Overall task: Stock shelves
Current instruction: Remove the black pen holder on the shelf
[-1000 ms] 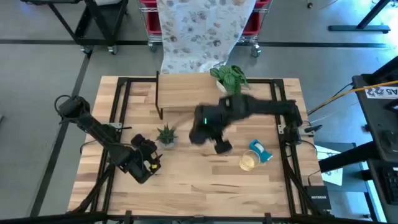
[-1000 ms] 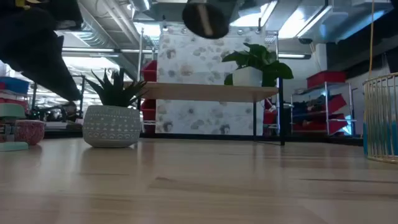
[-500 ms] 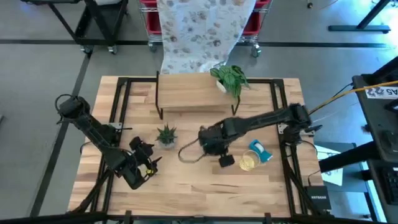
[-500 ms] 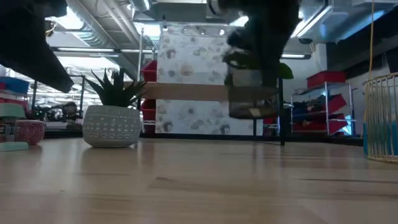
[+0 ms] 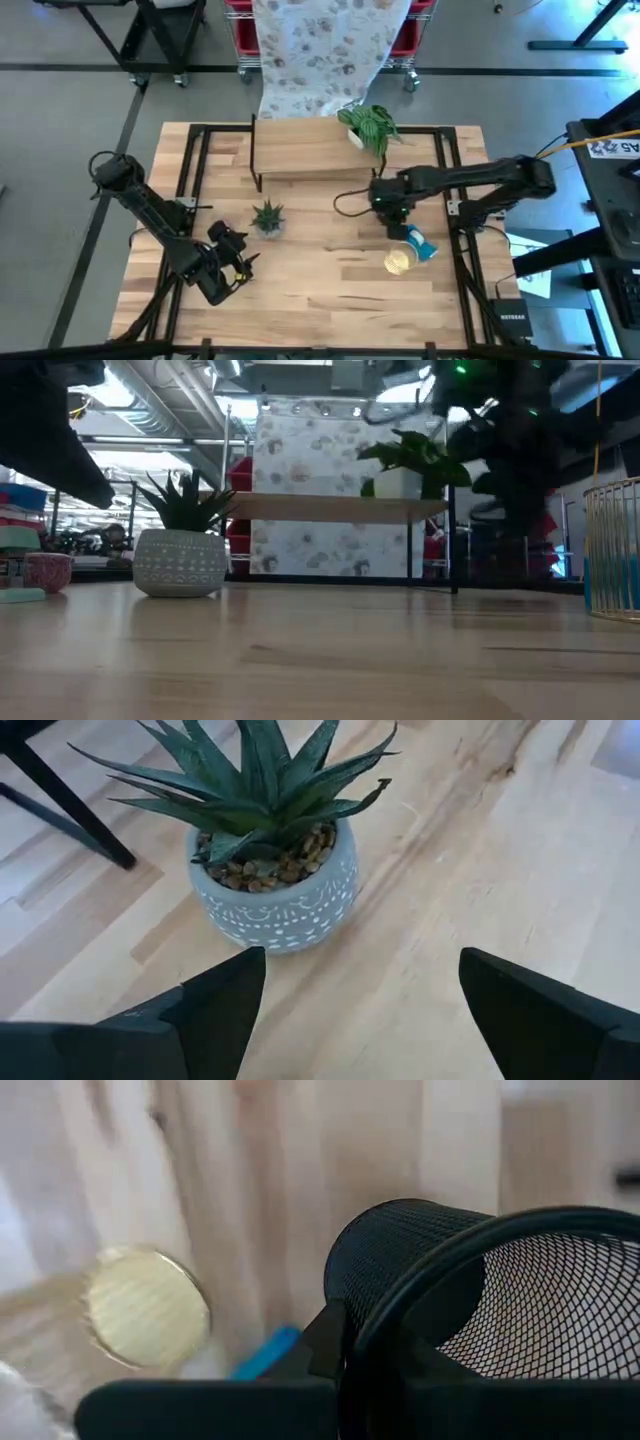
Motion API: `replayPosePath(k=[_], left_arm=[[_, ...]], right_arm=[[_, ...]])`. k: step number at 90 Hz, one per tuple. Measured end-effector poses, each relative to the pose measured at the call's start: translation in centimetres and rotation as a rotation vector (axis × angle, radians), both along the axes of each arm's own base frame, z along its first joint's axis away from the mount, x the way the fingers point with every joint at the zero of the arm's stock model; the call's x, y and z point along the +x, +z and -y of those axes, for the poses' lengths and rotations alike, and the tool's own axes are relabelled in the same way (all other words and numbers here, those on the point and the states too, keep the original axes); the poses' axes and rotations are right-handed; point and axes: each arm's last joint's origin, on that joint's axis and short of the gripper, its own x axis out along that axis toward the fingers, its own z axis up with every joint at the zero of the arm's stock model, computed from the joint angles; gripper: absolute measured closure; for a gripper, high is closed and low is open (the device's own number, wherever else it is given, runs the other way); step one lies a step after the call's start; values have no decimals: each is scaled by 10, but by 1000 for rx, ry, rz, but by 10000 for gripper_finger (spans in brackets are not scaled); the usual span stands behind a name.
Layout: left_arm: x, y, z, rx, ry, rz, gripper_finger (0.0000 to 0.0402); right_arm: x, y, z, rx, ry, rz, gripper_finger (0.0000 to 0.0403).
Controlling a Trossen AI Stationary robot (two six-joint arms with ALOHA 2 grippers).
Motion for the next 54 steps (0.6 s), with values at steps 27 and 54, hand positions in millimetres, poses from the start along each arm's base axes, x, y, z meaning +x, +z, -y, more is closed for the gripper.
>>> replayPosePath(k=[27, 54], left_arm=[[0, 0, 0, -2, 0, 1, 87], [0, 0, 0, -3, 0, 2, 87]], right_arm=[[-51, 13, 19, -186, -234, -31, 402], [-70, 28, 32, -255, -358, 10, 402]])
